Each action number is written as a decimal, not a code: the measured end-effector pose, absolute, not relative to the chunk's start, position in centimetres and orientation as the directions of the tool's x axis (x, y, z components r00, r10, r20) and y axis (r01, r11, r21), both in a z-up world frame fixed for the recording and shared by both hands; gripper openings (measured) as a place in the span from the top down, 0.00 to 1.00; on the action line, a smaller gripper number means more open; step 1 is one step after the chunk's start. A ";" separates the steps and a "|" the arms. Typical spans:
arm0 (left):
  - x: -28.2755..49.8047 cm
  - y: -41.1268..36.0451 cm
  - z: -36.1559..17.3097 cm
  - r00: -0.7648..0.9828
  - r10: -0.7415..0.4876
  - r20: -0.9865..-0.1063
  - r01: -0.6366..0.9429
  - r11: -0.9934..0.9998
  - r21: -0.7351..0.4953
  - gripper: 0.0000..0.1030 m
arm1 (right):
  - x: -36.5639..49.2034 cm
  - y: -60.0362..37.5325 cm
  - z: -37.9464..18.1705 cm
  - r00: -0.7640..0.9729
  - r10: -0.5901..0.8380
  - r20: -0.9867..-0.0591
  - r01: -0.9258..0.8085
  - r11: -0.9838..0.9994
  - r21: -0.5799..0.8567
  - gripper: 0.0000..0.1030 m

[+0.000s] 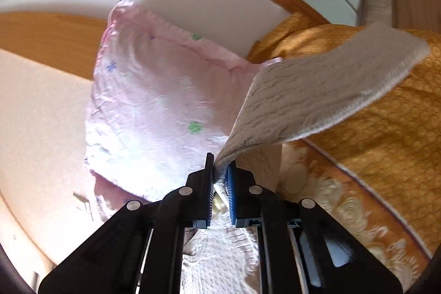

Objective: Fold small clothes

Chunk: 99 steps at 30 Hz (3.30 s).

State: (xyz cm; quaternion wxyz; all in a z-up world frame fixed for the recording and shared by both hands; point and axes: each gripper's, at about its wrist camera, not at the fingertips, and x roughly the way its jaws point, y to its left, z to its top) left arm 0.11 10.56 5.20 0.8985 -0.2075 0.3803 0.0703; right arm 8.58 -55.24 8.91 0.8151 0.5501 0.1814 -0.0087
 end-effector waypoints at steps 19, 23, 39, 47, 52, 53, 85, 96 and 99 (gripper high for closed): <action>0.6 15.6 5.7 0.733 0.014 -0.680 -0.327 0.884 -0.335 0.02 | 14.8 -37.3 9.1 0.767 0.535 -0.355 0.042 0.510 0.859 0.91; 0.8 15.2 5.6 0.739 -0.018 -0.674 -0.296 0.889 -0.349 0.02 | 15.6 -33.3 6.1 0.680 0.561 -0.473 0.093 0.574 0.814 0.91; 2.1 8.9 3.7 0.669 -0.256 -0.697 -0.024 0.931 -0.365 0.02 | 14.4 -35.2 3.8 0.641 0.446 -0.625 0.320 0.584 0.746 0.39; 2.2 9.6 3.3 0.654 -0.268 -0.707 -0.043 0.920 -0.389 0.02 | 13.0 -42.1 3.2 0.736 0.292 -0.611 0.453 0.458 0.765 0.68; 2.3 10.0 2.9 0.645 -0.279 -0.712 -0.051 0.913 -0.404 0.02 | 13.8 -41.3 3.1 0.753 0.357 -0.552 0.405 0.410 0.817 0.91; 2.3 10.1 2.9 0.646 -0.278 -0.711 -0.051 0.913 -0.404 0.02 | 14.2 -40.5 3.3 0.755 0.376 -0.538 0.385 0.411 0.826 0.91; -1.0 22.0 3.2 0.711 -0.108 -0.695 -0.305 0.844 -0.442 0.02 | 23.2 -11.2 -0.6 0.344 0.733 -0.587 0.142 0.577 0.804 0.91; 2.0 25.3 2.7 0.690 -0.175 -0.703 -0.336 0.782 -0.524 0.02 | 23.6 -7.5 0.1 0.299 0.640 -0.708 0.021 0.737 0.676 0.88; 2.7 26.2 2.5 0.702 -0.214 -0.679 -0.326 0.751 -0.574 0.02 | 23.3 -6.0 1.2 0.266 0.618 -0.739 -0.058 0.776 0.628 0.61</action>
